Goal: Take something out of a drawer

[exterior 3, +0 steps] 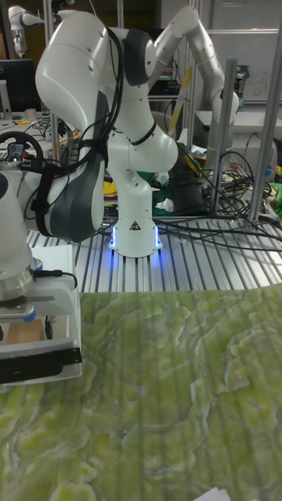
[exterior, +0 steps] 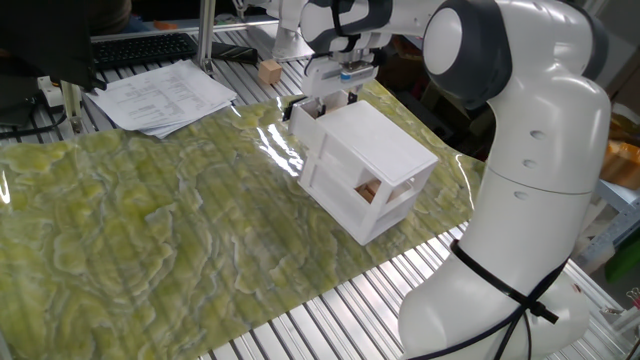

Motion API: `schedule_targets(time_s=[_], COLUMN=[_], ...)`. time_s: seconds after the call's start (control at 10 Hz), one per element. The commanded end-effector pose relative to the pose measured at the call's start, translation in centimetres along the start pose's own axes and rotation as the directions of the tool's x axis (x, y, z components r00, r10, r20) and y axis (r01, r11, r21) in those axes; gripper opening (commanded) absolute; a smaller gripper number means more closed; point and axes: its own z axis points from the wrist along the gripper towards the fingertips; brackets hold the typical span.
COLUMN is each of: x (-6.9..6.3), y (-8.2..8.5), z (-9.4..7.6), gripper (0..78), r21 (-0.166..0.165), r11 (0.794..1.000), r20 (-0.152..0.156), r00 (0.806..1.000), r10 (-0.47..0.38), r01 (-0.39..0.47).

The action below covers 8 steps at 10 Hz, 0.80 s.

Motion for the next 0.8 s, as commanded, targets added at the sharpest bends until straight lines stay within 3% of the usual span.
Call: schedule_targets(time_s=[0.1,0.4,0.5,0.8], x=[0.21,0.18,0.18,0.18], y=[-0.05,-0.02,-0.02,-0.02], z=[0.03,0.08,0.08,0.08], gripper=[77.5,77.5,2.6,2.6], r21=[-0.003,-0.006,-0.006,-0.006], r11=[1.000,1.000,1.000,1.000], r20=[-0.004,-0.037,-0.037,-0.037], r00=[1.000,0.999,0.999,0.999], r10=[0.004,-0.004,-0.004,-0.004], r01=[-0.004,0.004,0.004,0.004])
